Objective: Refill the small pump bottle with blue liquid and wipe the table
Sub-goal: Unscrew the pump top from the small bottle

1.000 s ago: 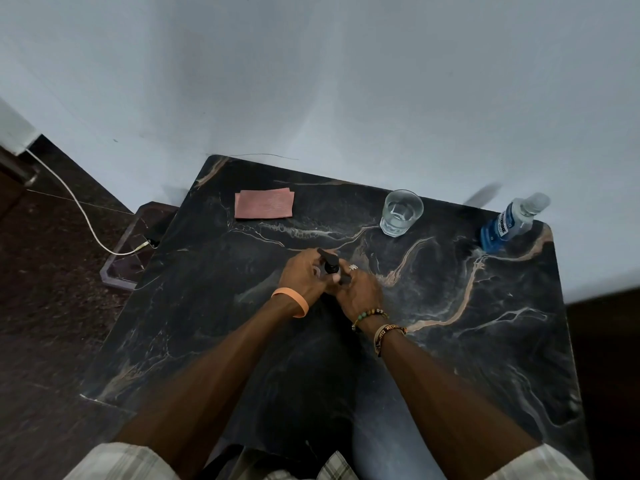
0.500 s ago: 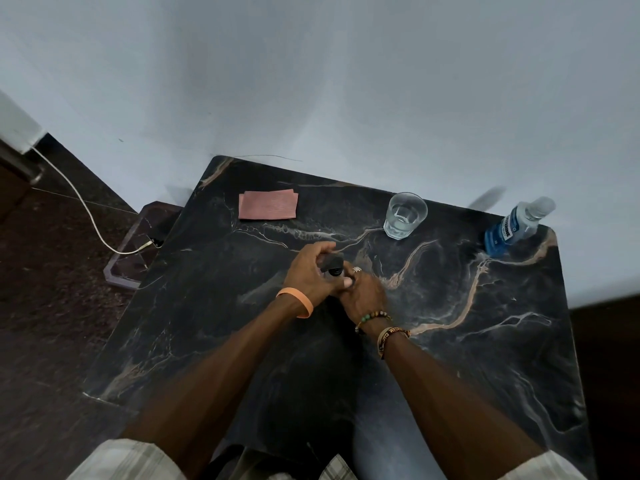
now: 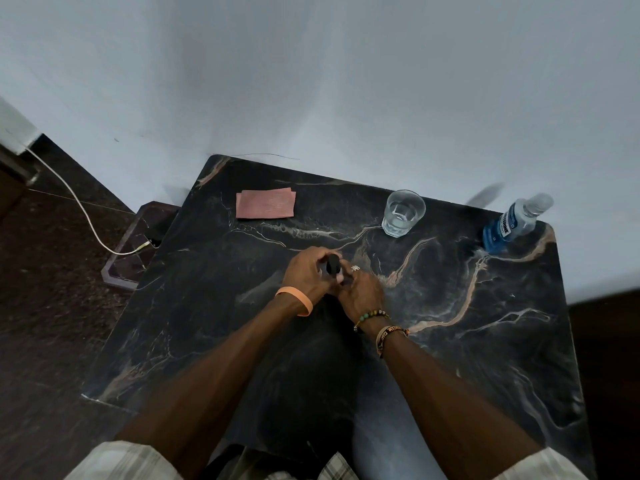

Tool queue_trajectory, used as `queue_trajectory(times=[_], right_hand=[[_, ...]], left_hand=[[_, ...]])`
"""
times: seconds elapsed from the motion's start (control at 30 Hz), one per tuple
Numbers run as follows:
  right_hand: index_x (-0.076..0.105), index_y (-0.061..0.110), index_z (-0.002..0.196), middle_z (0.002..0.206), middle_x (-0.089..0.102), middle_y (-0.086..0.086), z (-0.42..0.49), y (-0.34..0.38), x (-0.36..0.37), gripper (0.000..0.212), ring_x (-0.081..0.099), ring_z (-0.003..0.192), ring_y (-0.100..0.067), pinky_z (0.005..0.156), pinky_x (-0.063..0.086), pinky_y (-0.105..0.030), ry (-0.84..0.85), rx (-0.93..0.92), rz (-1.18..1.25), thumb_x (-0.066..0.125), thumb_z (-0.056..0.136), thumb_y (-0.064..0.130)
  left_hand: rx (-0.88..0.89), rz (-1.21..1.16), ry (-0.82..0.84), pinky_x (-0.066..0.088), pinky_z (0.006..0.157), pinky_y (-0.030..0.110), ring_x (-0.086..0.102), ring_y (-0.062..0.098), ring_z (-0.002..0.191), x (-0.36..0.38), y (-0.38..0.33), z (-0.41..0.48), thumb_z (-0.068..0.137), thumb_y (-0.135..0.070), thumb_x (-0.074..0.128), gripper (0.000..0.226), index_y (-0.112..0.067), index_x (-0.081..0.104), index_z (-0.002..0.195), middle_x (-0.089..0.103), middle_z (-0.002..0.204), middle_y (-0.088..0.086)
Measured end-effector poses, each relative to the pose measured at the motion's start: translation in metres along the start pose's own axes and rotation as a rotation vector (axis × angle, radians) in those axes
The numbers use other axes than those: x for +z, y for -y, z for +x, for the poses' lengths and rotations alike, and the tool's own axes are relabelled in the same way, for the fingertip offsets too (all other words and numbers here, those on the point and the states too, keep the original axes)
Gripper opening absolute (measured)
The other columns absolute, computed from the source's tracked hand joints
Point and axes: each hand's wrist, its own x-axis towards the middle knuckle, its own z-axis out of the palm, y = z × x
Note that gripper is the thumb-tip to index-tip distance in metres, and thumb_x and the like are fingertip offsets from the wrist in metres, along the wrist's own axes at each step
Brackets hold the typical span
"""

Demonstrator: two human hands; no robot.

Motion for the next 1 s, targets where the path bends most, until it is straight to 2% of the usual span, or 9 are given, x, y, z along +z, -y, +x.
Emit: queue_trajectory(times=[0.1,0.17,0.23,0.33,0.5,0.63,0.77,0.9,1.0], right_hand=[[0.061,0.031,0.109,0.076,0.056,0.011,0.0,0.002,-0.001,0.024,0.049,0.067,-0.008,0.053,0.03,-0.014,-0.018,-0.064,-0.027,0.059,0.085,0.027],[0.062,0.031,0.108,0.076,0.057,0.012,0.0,0.001,0.0,0.023,0.051,0.069,-0.008,0.054,0.031,-0.014,-0.019,-0.038,-0.008,0.06,0.085,0.029],[0.063,0.031,0.105,0.074,0.057,0.012,0.0,0.0,0.001,0.021,0.053,0.067,-0.008,0.053,0.032,-0.014,-0.015,-0.001,0.023,0.062,0.085,0.038],[0.064,0.029,0.099,0.065,0.052,0.012,0.0,-0.001,0.003,0.019,0.051,0.062,-0.01,0.049,0.031,-0.016,-0.026,-0.006,0.028,0.061,0.084,0.041],[0.063,0.031,0.091,0.059,0.045,0.017,-0.001,0.0,0.004,0.014,0.047,0.056,-0.003,0.047,0.028,-0.015,-0.04,0.009,0.043,0.064,0.082,0.042],[0.058,0.036,0.089,0.062,0.045,0.023,0.0,0.003,-0.001,0.02,0.043,0.058,0.009,0.051,0.025,-0.009,-0.025,-0.018,0.097,0.072,0.076,0.041],[0.05,0.035,0.092,0.069,0.046,0.02,0.004,0.009,-0.008,0.038,0.045,0.064,0.004,0.052,0.028,-0.012,0.08,-0.042,0.07,0.08,0.068,0.034],[0.05,0.033,0.105,0.079,0.047,0.021,0.003,0.007,-0.016,0.045,0.047,0.074,0.0,0.057,0.032,-0.013,0.138,-0.046,0.102,0.079,0.071,0.032],[0.052,0.032,0.113,0.088,0.05,0.018,0.0,0.003,-0.021,0.046,0.051,0.079,-0.005,0.059,0.035,-0.016,0.163,-0.055,0.088,0.076,0.074,0.033]], left_hand=[[-0.001,0.0,0.009,0.051,0.092,0.031,0.058,0.01,0.106,0.001,-0.002,0.001,0.064,-0.027,0.087,0.062,-0.022,0.06,0.12,0.06,0.116,-0.004],[0.014,-0.006,0.029,0.051,0.094,0.031,0.057,0.009,0.108,0.0,-0.002,0.002,0.065,-0.022,0.086,0.063,-0.022,0.061,0.123,0.06,0.118,-0.003],[0.01,0.022,0.028,0.053,0.091,0.034,0.061,0.01,0.102,0.0,0.0,0.003,0.068,-0.018,0.084,0.048,-0.024,0.067,0.113,0.065,0.11,-0.004],[0.004,0.042,0.009,0.052,0.085,0.028,0.062,0.01,0.096,-0.001,-0.001,0.002,0.069,-0.021,0.084,0.037,-0.029,0.069,0.101,0.067,0.102,-0.009],[0.036,0.056,-0.022,0.044,0.074,0.016,0.056,-0.005,0.085,-0.004,-0.005,-0.001,0.067,-0.032,0.083,0.033,-0.045,0.058,0.084,0.059,0.087,-0.022],[0.053,0.082,0.007,0.05,0.081,0.026,0.059,0.007,0.091,-0.009,-0.008,0.001,0.068,-0.033,0.083,0.028,-0.035,0.064,0.09,0.063,0.094,-0.014],[0.057,0.069,-0.014,0.05,0.082,0.027,0.059,0.008,0.093,-0.015,-0.017,0.001,0.069,-0.031,0.083,0.033,-0.03,0.067,0.098,0.061,0.093,-0.017],[0.073,0.069,0.004,0.054,0.083,0.035,0.061,0.006,0.09,-0.02,-0.027,0.001,0.071,-0.028,0.082,0.025,-0.028,0.069,0.092,0.062,0.087,-0.022],[0.049,0.064,-0.005,0.055,0.085,0.04,0.063,0.011,0.092,-0.021,-0.031,-0.001,0.071,-0.025,0.083,0.026,-0.025,0.069,0.093,0.066,0.09,-0.014]])
